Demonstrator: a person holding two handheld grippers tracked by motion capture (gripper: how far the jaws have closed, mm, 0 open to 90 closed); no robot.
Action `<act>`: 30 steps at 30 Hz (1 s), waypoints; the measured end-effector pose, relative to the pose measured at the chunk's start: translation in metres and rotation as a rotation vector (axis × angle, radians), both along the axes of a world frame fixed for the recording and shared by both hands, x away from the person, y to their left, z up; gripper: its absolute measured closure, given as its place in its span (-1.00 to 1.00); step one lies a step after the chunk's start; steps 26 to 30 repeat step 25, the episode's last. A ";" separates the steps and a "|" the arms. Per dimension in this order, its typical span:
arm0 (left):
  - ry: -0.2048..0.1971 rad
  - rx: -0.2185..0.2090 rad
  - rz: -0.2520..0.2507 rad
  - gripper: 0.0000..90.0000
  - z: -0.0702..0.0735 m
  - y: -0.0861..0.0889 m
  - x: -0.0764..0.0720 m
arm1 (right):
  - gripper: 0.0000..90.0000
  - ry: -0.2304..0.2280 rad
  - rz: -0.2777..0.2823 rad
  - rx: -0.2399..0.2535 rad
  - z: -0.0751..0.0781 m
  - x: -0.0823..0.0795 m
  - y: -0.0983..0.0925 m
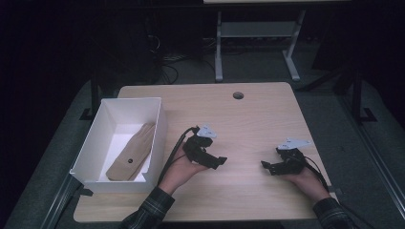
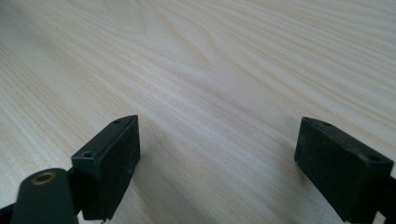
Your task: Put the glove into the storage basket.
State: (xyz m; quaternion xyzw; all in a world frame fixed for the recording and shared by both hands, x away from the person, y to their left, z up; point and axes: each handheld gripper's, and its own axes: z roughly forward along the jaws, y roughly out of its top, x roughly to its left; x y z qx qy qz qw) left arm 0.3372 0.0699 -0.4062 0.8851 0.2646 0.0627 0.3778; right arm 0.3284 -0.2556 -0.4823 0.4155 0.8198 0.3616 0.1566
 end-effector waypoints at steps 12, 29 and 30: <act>0.001 0.091 -0.002 -0.64 -0.045 0.008 -0.008 | -0.69 0.000 0.000 0.001 0.000 0.000 0.000; -0.022 0.122 0.004 -0.67 -0.062 0.017 -0.010 | -0.69 0.000 0.000 0.001 0.000 0.000 0.000; -0.022 0.122 0.004 -0.67 -0.062 0.017 -0.010 | -0.69 0.000 0.000 0.001 0.000 0.000 0.000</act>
